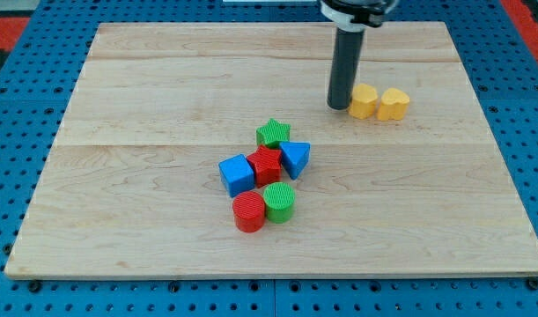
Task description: Push the yellow hexagon to the yellow heart
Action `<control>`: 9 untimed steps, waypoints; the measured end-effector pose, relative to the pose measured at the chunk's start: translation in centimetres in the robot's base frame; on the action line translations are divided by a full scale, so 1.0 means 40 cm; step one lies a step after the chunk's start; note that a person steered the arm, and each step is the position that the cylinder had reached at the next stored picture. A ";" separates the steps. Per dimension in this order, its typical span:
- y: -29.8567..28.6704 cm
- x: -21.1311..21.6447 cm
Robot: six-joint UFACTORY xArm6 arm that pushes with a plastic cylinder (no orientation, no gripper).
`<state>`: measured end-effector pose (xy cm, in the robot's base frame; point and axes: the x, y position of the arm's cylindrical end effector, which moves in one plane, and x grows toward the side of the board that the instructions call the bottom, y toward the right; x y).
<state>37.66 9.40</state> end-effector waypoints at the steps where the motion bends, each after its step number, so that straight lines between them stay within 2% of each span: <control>1: -0.184 0.014; 3: 0.069 0.315; 4: -0.044 0.549; 5: -0.337 0.597; 6: -0.268 0.488; 7: -0.295 0.411; 8: -0.281 0.507; 9: -0.404 0.406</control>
